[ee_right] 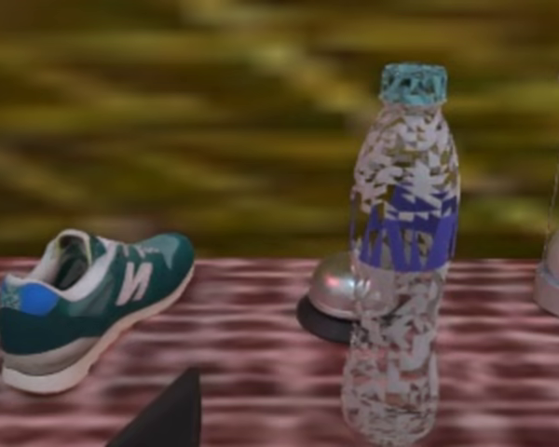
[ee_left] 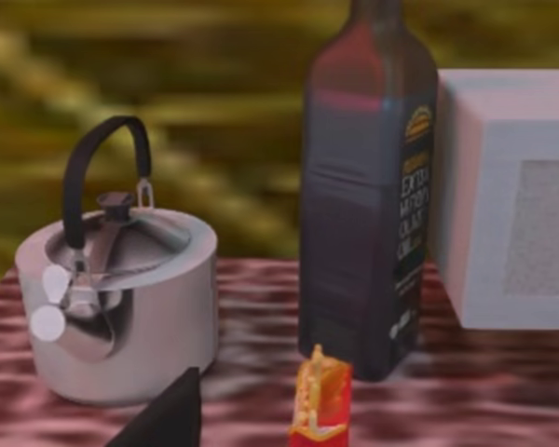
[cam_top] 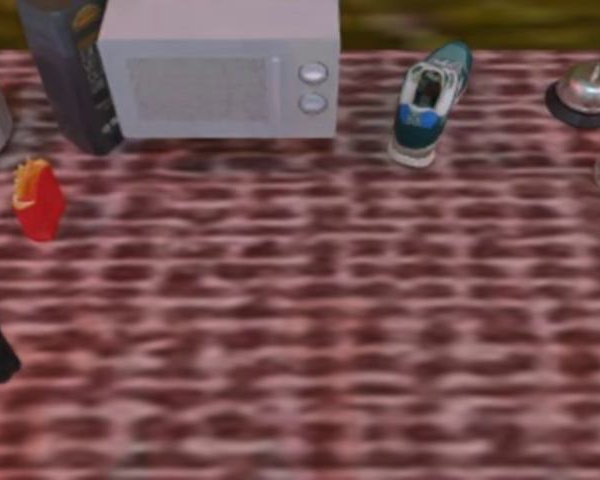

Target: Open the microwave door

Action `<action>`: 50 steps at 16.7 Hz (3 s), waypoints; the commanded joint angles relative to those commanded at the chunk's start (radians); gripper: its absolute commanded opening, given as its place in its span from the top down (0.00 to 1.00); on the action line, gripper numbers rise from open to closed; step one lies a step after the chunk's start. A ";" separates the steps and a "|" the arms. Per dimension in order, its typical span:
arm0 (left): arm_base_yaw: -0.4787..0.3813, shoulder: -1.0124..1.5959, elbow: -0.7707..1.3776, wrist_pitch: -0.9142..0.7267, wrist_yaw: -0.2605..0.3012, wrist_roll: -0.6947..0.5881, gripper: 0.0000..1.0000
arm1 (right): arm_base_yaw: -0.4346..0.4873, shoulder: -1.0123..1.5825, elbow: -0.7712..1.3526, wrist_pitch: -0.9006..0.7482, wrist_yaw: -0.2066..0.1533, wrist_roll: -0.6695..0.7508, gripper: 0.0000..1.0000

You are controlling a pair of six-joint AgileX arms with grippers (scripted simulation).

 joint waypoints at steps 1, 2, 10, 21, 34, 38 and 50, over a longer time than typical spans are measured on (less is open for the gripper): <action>0.000 0.000 0.000 0.000 0.000 0.000 0.00 | 0.000 0.000 0.000 0.000 0.000 0.000 0.00; 0.000 0.000 0.000 0.000 0.000 0.000 0.00 | 0.000 0.000 0.000 0.000 0.000 0.000 0.00; -0.107 0.366 0.372 -0.218 -0.042 -0.083 0.00 | 0.000 0.000 0.000 0.000 0.000 0.000 0.00; -0.376 1.511 1.569 -0.803 -0.183 -0.336 0.00 | 0.000 0.000 0.000 0.000 0.000 0.000 0.00; -0.561 2.301 2.394 -1.204 -0.273 -0.503 0.00 | 0.000 0.000 0.000 0.000 0.000 0.000 0.00; -0.555 2.301 2.391 -1.202 -0.272 -0.502 0.00 | 0.000 0.000 0.000 0.000 0.000 0.000 0.00; -0.516 2.423 2.327 -1.004 -0.252 -0.461 0.00 | 0.000 0.000 0.000 0.000 0.000 0.000 0.00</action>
